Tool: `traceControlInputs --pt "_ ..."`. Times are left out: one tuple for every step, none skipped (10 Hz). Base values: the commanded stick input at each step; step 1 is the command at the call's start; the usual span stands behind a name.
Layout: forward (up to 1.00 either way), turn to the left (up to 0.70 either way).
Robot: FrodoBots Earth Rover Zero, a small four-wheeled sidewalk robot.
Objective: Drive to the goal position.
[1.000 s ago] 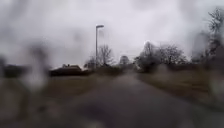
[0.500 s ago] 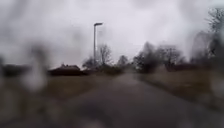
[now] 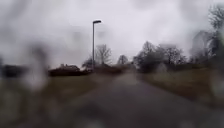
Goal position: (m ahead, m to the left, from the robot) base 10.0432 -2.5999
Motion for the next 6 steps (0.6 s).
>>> traceControlInputs --pt "0.70 0.00" --pt "0.70 0.00" --pt "0.70 0.00" --pt "0.70 0.00" --pt "0.70 0.00" --pt "0.70 0.00"
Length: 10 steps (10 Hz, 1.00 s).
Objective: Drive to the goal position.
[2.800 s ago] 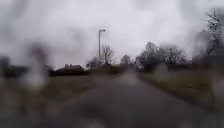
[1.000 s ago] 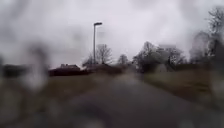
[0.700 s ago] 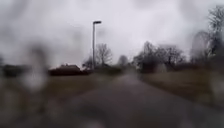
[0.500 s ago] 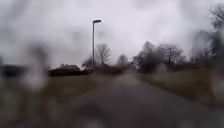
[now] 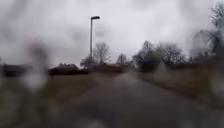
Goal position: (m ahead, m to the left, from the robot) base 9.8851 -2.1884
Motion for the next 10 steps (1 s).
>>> traceControlInputs --pt "0.70 0.00" --pt "0.70 0.00" --pt "0.70 0.00" --pt "0.70 0.00" --pt "0.70 0.00" --pt "0.70 0.00" --pt "0.70 0.00" --pt "0.70 0.00" --pt "0.70 0.00" --pt "0.70 0.00"
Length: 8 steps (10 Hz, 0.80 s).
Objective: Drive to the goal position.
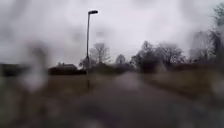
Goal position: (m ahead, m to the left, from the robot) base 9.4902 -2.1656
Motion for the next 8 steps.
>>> traceControlInputs --pt "0.70 0.00" --pt "0.70 0.00" --pt "0.70 0.00" --pt "0.70 0.00" --pt "0.70 0.00" --pt "0.70 0.00" --pt "0.70 0.00" --pt "0.70 0.00"
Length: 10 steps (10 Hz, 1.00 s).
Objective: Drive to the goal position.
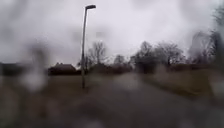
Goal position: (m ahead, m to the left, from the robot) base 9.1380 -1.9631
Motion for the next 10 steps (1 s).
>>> traceControlInputs --pt "0.70 0.00" --pt "0.70 0.00" --pt "0.70 0.00" --pt "0.70 0.00" --pt "0.70 0.00" --pt "0.70 0.00" --pt "0.70 0.00" --pt "0.70 0.00" --pt "0.70 0.00" --pt "0.70 0.00"
